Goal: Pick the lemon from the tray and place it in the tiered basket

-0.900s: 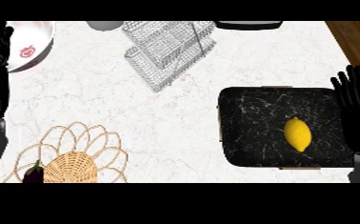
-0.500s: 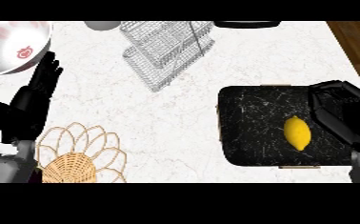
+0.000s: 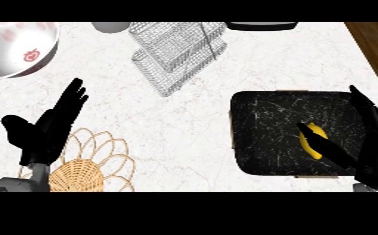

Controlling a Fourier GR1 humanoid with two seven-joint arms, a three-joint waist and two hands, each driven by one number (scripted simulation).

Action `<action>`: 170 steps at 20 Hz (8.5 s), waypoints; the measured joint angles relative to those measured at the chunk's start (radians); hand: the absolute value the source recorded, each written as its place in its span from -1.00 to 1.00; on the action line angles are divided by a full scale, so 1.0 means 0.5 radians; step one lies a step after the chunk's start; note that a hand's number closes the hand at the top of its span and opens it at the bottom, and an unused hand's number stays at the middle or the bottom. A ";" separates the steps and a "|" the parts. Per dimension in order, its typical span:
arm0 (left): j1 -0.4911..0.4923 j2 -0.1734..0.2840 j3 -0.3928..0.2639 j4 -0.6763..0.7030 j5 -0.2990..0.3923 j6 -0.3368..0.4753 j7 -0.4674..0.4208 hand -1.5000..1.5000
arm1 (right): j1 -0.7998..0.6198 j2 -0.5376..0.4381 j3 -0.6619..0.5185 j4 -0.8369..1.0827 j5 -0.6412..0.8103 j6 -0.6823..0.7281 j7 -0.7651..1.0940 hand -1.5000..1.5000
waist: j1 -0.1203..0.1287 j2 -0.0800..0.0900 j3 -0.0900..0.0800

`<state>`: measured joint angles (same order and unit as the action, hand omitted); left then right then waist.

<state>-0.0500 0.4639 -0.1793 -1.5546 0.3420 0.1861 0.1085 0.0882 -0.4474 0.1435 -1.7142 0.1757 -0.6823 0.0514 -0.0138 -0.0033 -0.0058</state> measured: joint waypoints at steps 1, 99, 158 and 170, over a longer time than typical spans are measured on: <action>0.005 -0.006 -0.001 0.008 0.001 -0.005 -0.005 0.00 | 0.023 -0.060 0.023 -0.029 0.099 -0.004 0.090 -1.00 | 0.000 0.000 -0.002; -0.055 -0.345 0.321 -0.034 -0.310 -0.382 0.215 0.00 | -1.636 0.871 0.610 -0.202 2.175 1.550 2.138 1.00 | 0.081 0.011 0.009; -0.145 -0.439 0.368 0.053 -0.402 -0.445 0.189 0.00 | -2.992 0.884 -0.070 2.450 1.366 -0.638 1.643 -1.00 | 0.131 0.030 0.010; -0.005 -0.422 0.437 -0.025 -0.404 -0.406 0.217 0.00 | -2.723 0.769 -0.277 2.013 1.492 -0.967 1.643 -1.00 | -0.014 -0.022 0.012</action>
<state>-0.0524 0.2530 0.0393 -1.5672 0.1399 -0.0169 0.2171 -1.2731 -0.0630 0.0052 -0.7079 0.9218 -1.1659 0.8731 -0.0209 -0.0144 0.0002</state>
